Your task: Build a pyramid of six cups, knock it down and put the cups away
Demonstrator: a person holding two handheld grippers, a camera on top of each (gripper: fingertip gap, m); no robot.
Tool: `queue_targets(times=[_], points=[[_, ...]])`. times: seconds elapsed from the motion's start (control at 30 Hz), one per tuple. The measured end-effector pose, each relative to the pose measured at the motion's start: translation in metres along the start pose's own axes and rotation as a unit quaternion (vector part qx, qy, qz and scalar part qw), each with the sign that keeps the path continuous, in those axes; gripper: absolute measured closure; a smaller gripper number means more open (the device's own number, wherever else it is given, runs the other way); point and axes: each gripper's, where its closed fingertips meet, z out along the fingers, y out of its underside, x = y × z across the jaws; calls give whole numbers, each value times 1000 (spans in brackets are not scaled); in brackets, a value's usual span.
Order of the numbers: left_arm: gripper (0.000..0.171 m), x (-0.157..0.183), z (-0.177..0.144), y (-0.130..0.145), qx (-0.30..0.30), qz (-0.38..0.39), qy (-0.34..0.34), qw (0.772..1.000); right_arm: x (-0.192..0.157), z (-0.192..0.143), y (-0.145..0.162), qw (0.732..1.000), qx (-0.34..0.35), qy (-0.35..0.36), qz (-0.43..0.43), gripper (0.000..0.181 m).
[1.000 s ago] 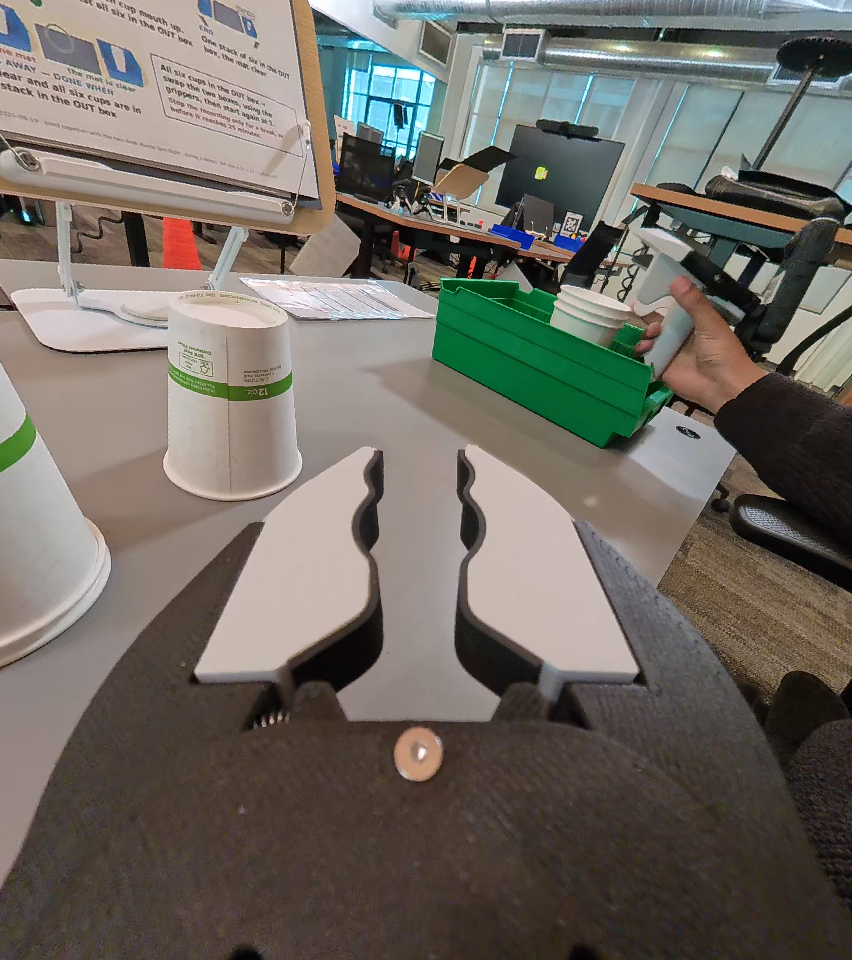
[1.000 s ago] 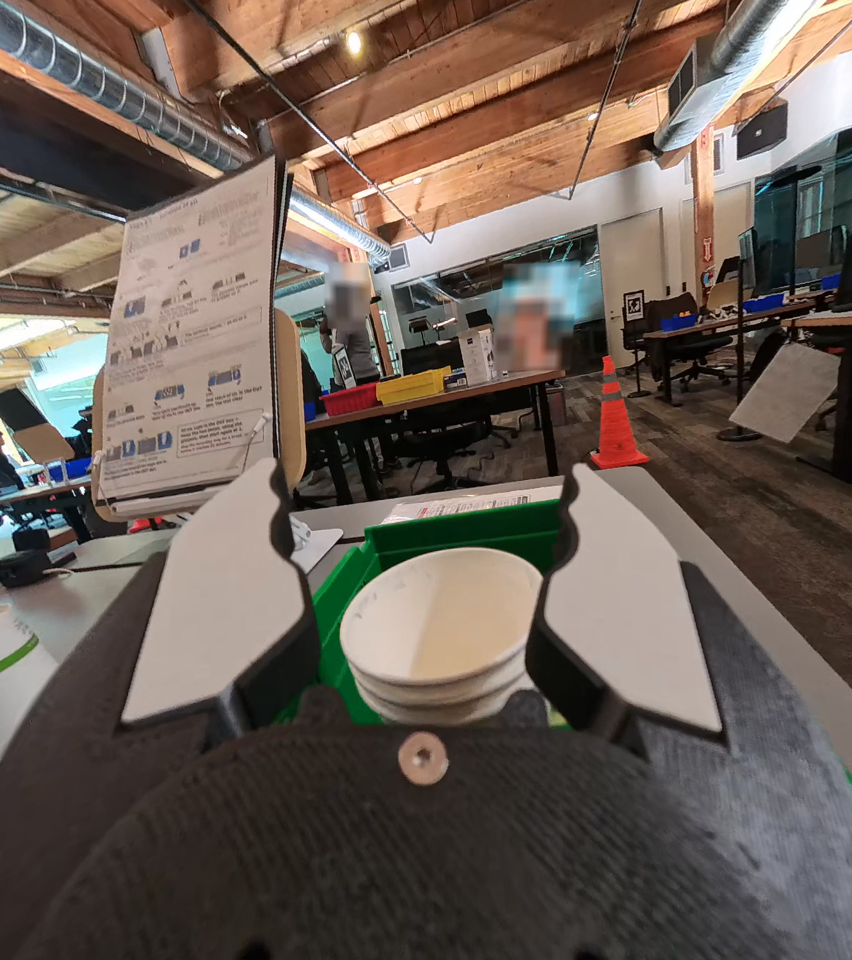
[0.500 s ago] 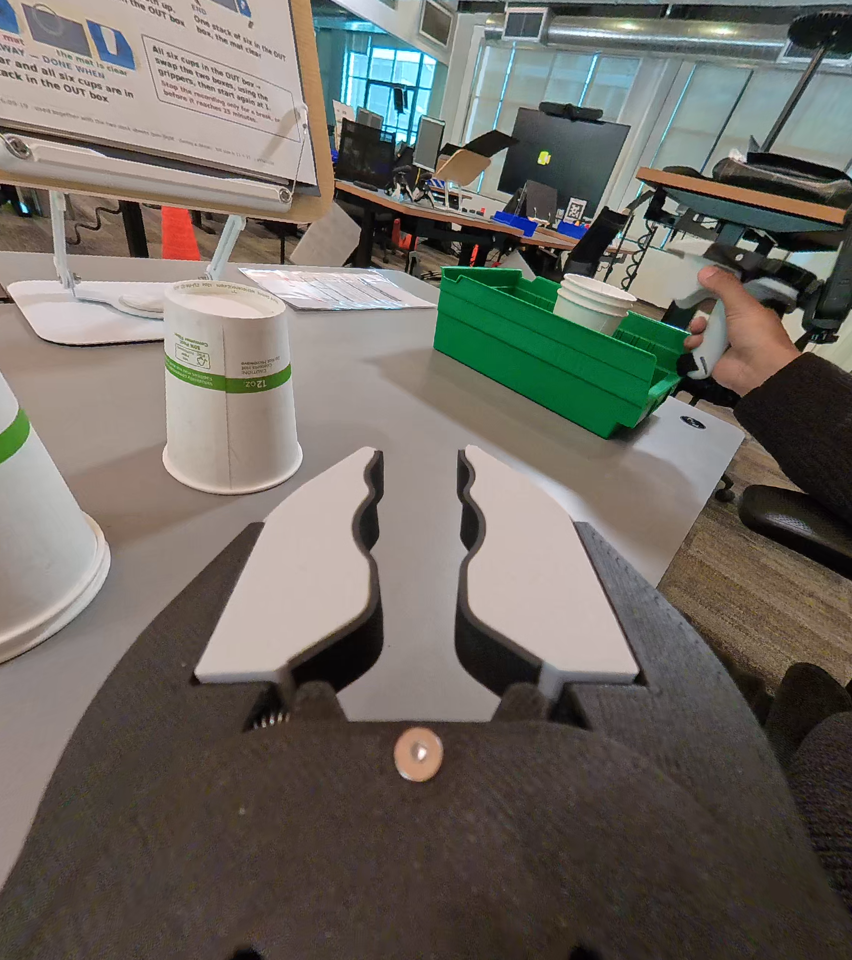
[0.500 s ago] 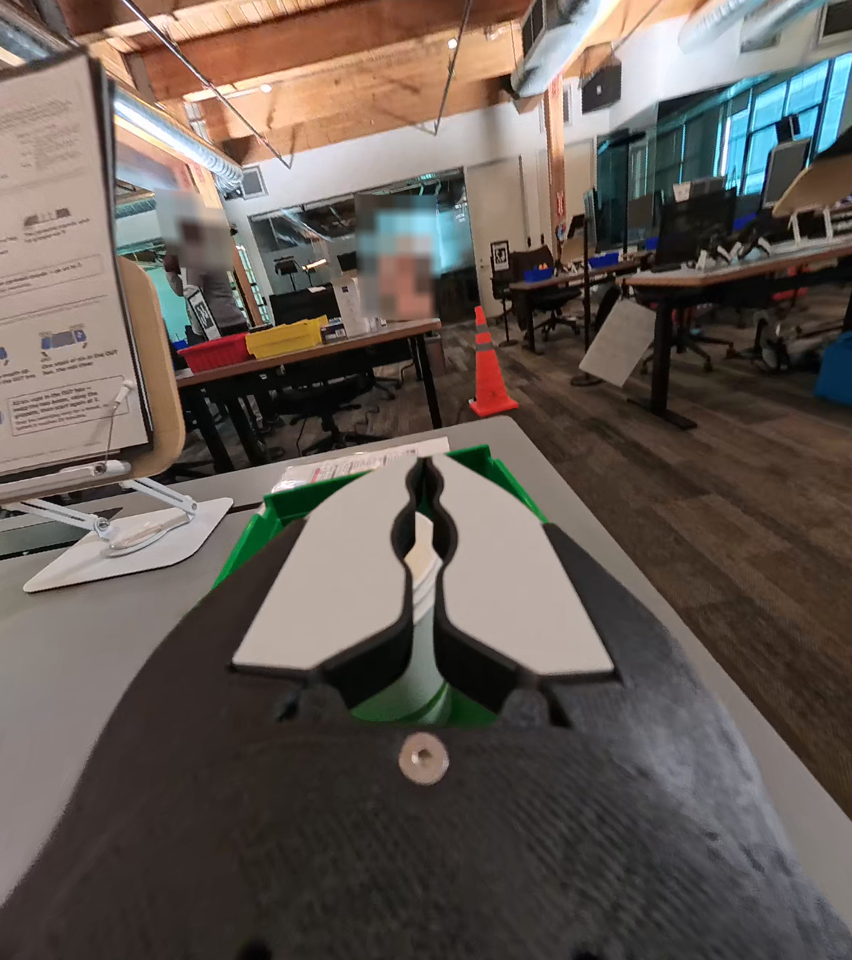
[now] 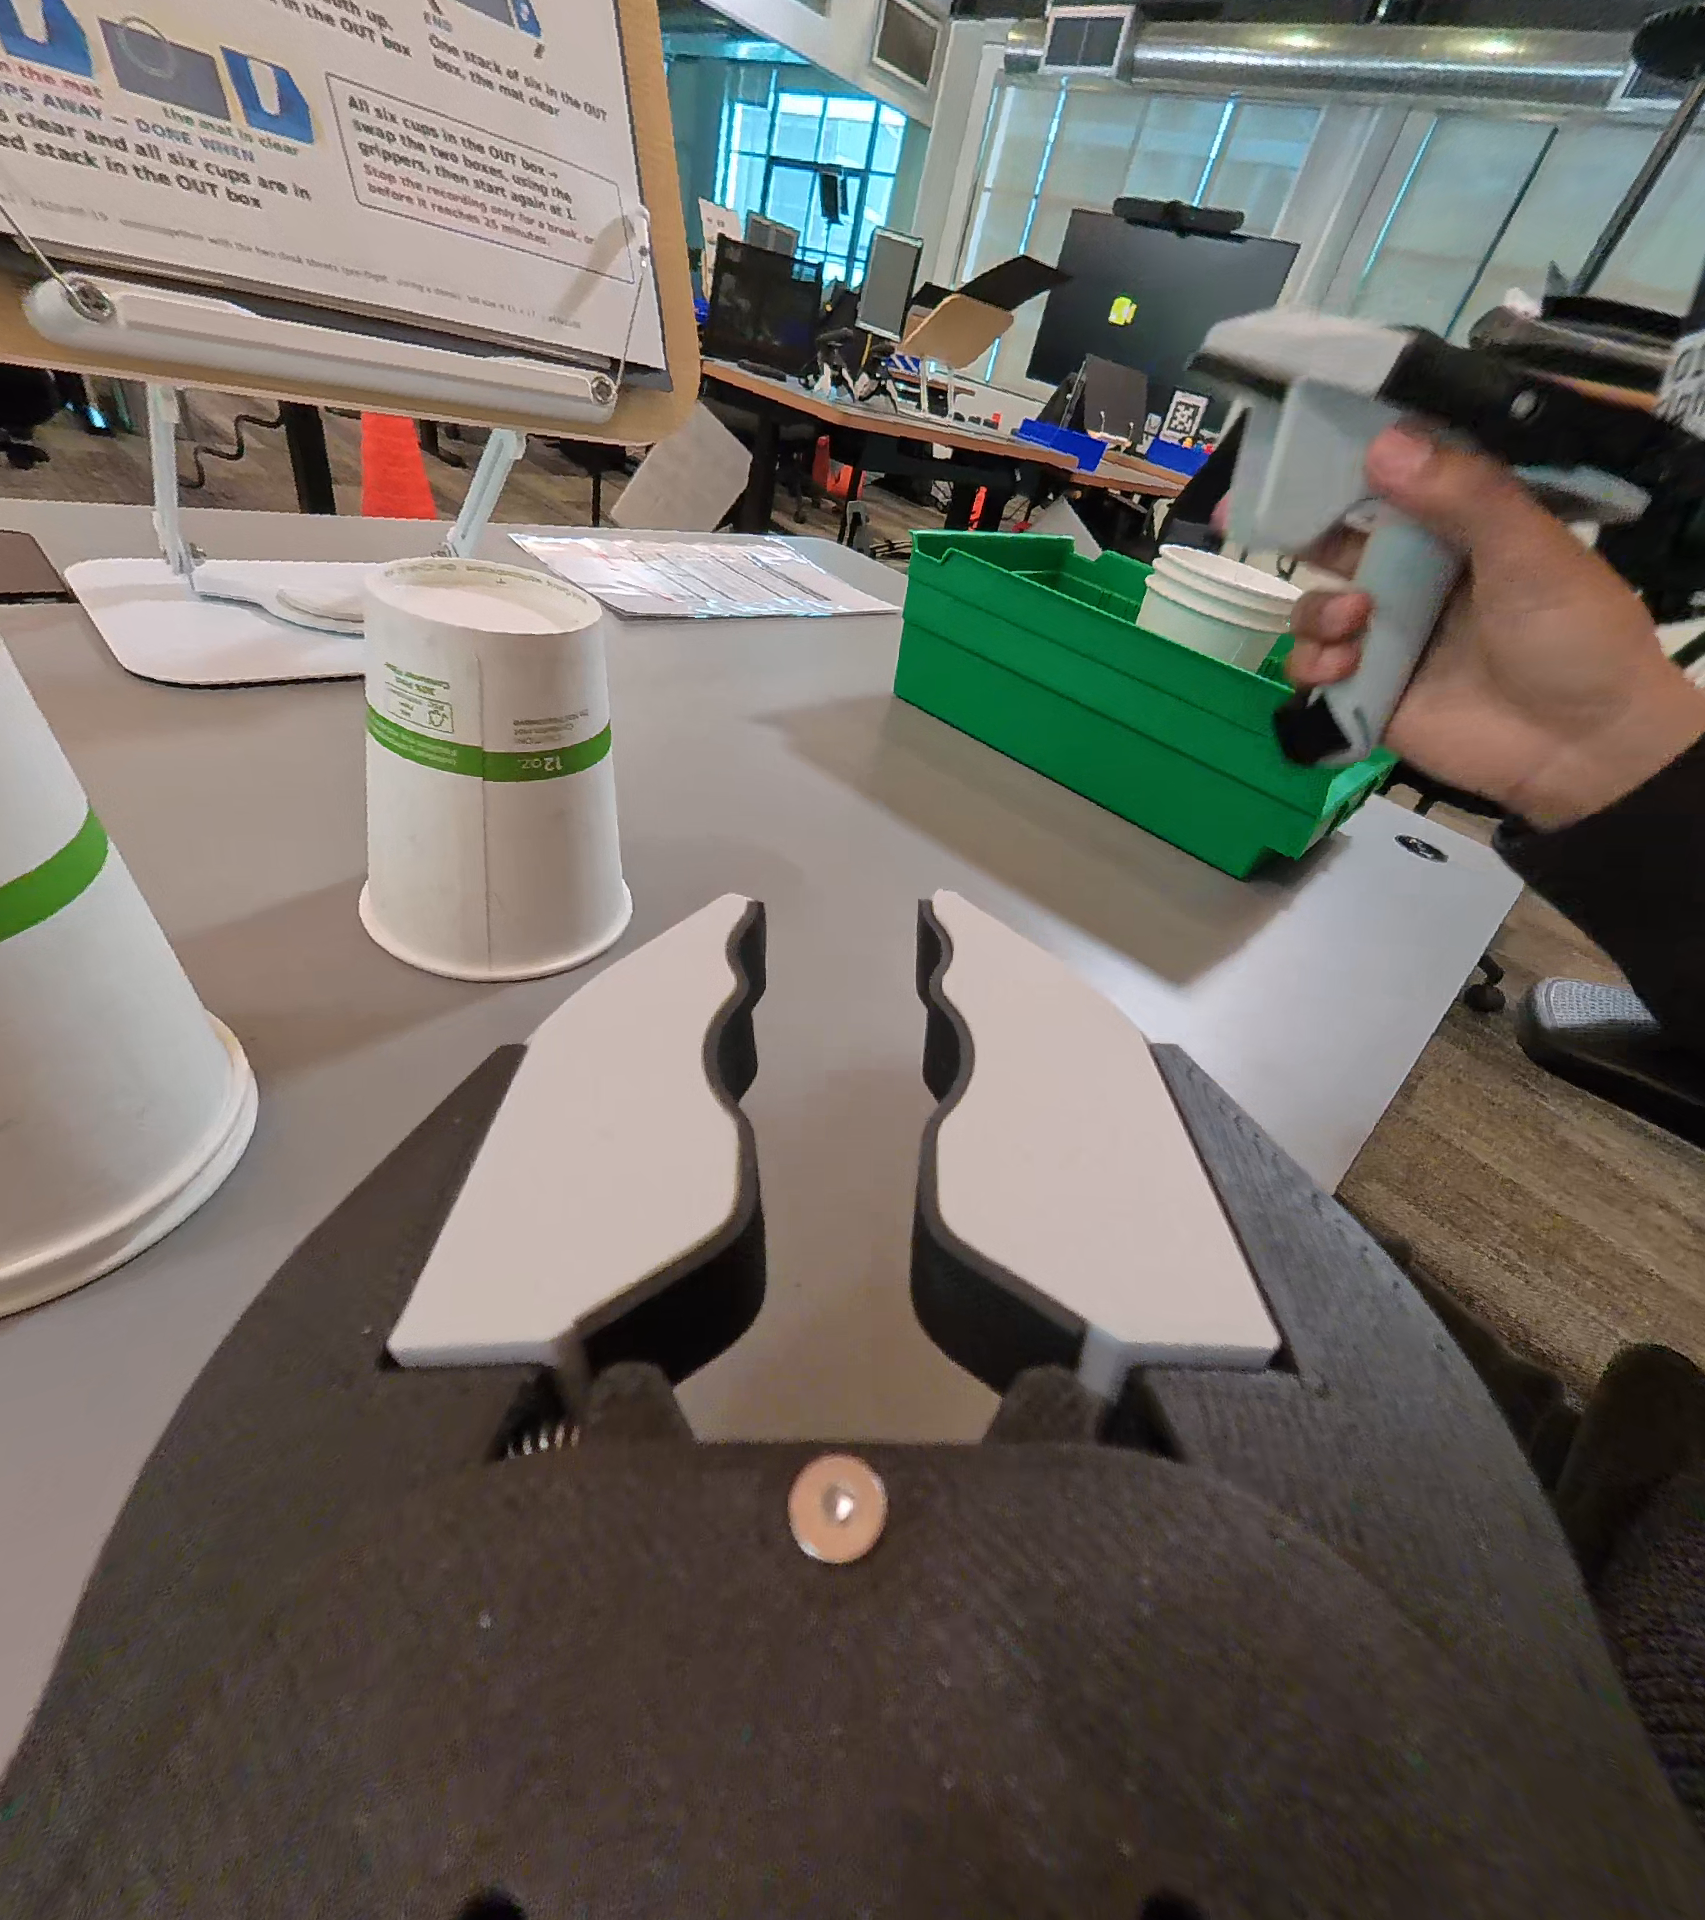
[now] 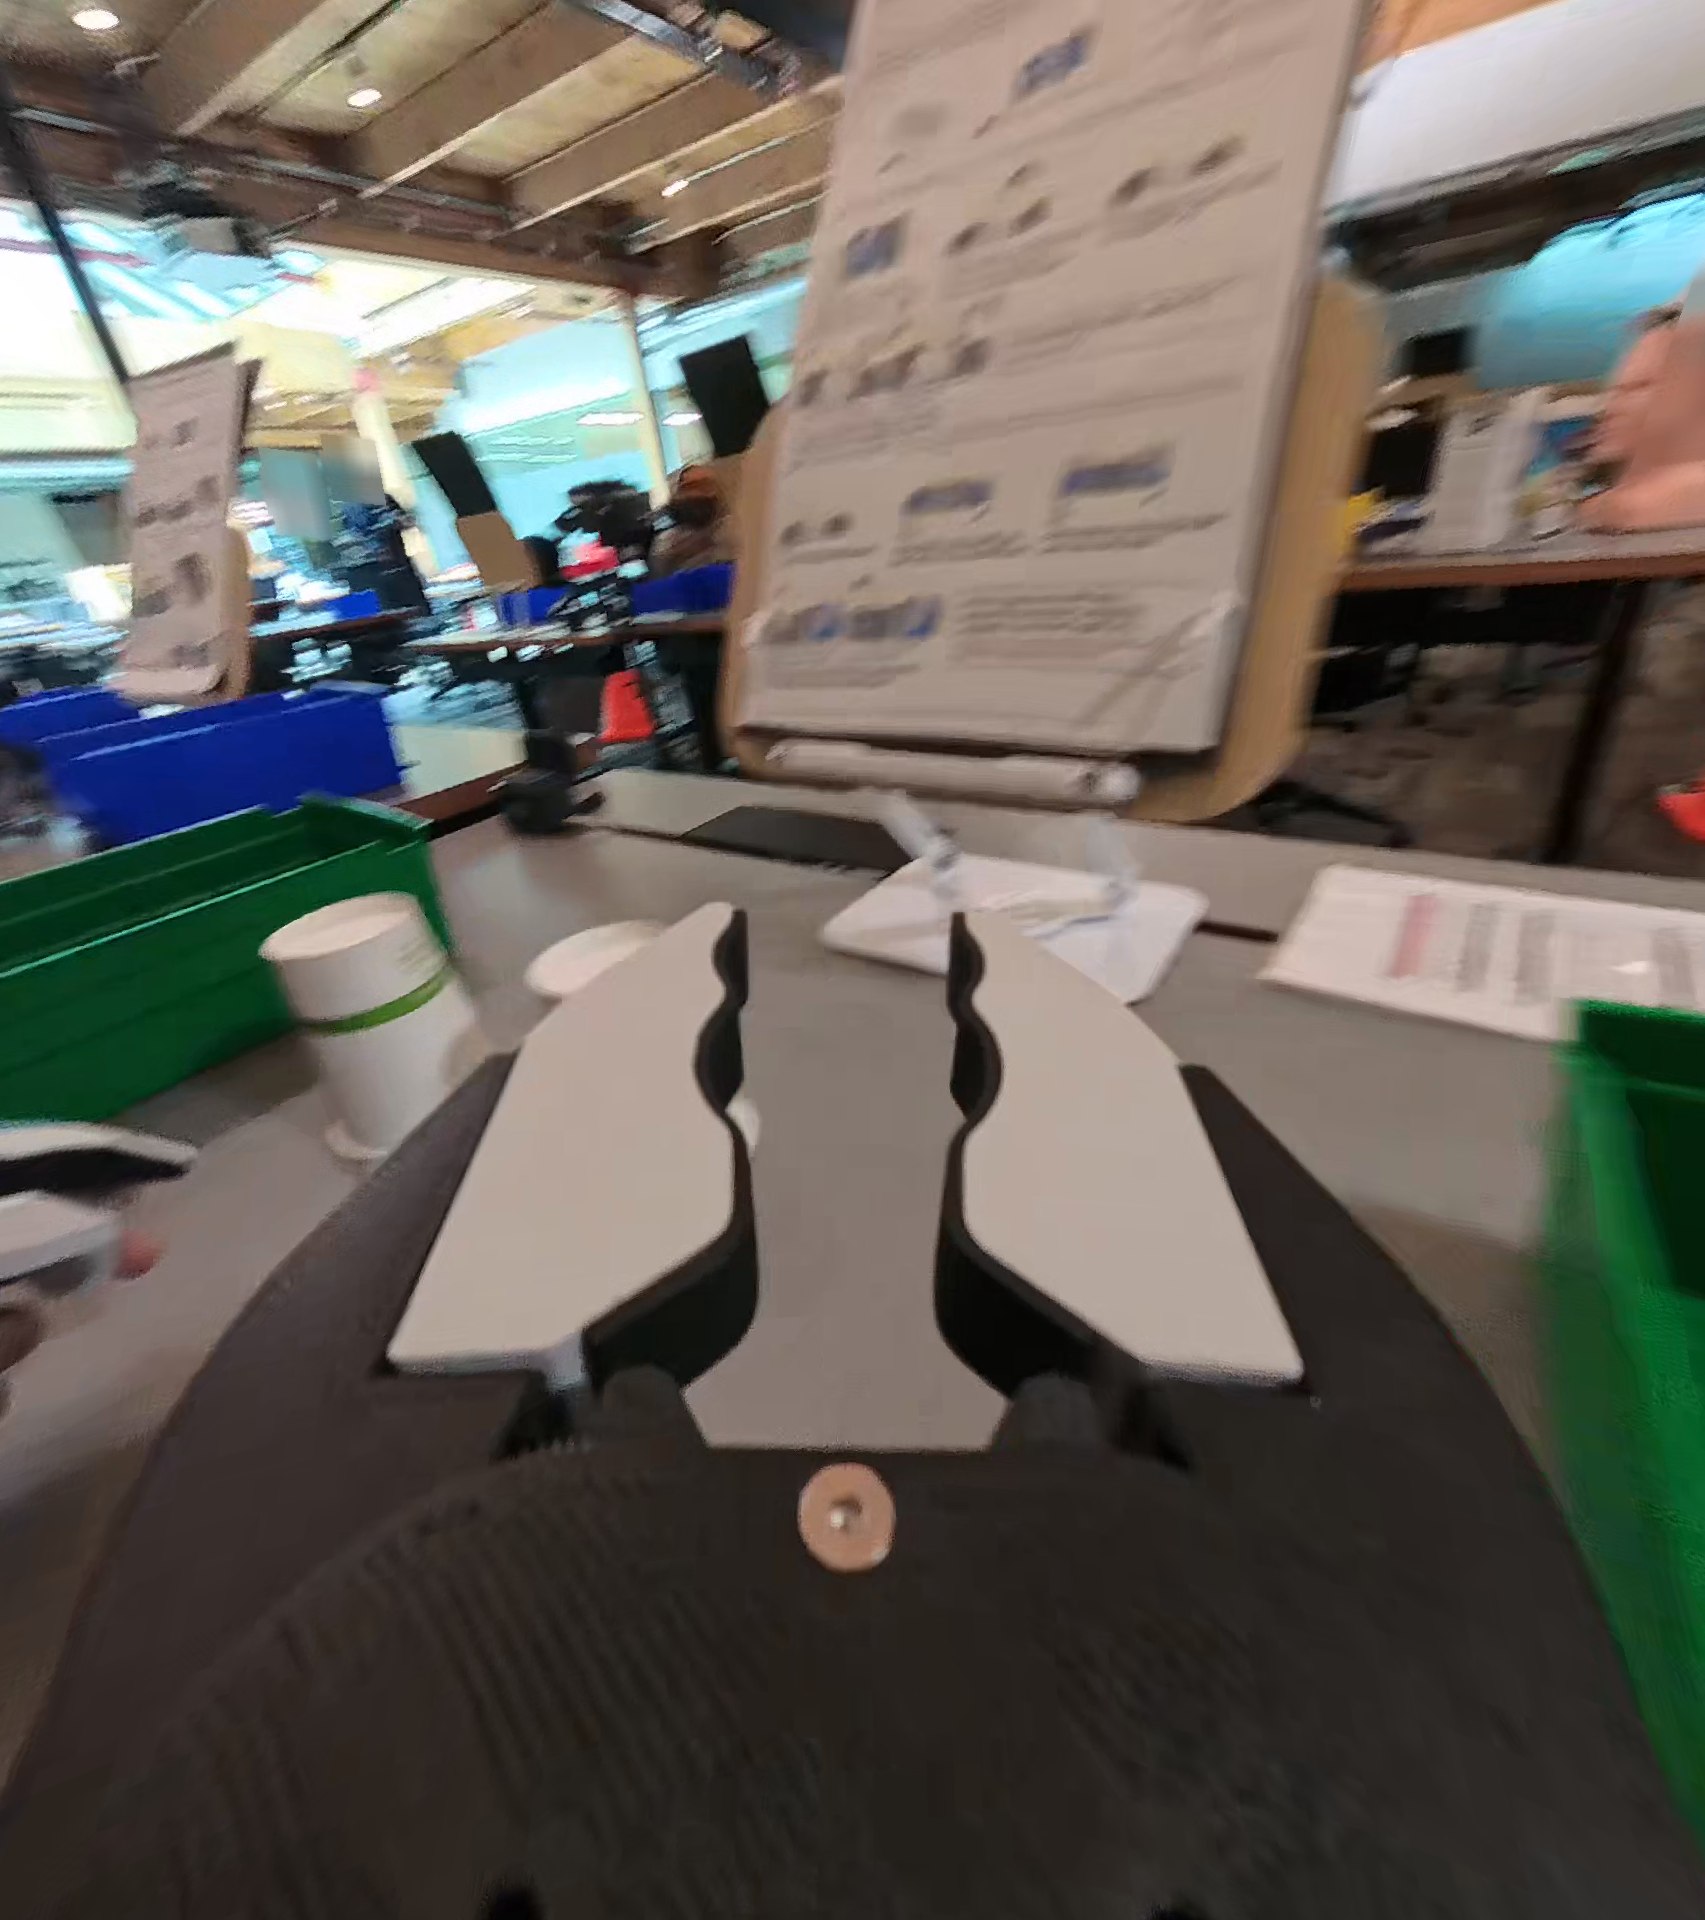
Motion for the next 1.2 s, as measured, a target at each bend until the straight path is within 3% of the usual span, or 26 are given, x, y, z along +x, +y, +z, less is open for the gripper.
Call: queue_targets(times=[0.13,0.27,0.4,0.53,0.67,0.87,1.2], points=[[118,-10,0,5,-19,1,-31,999,-80,32,75,989,-85,-117,38,125],[104,-20,2,10,-39,27,-67,997,-113,35,115,969,-181,-158,-49,113],[101,-21,10,8,-38,68,-85,993,-104,24,118,967,-170,-131,-136,123],[98,-15,24,12,-50,77,-72,993,-88,12,118,966,-177,-101,-159,126],[98,-14,37,13,-57,87,-73,992,-75,-3,122,949,-211,-61,-224,147],[96,-17,52,10,-56,61,-73,994,-56,-20,112,941,-170,19,-291,158],[89,-41,78,-3,-31,57,-128,990,-23,-53,130,947,-211,60,-235,152]])
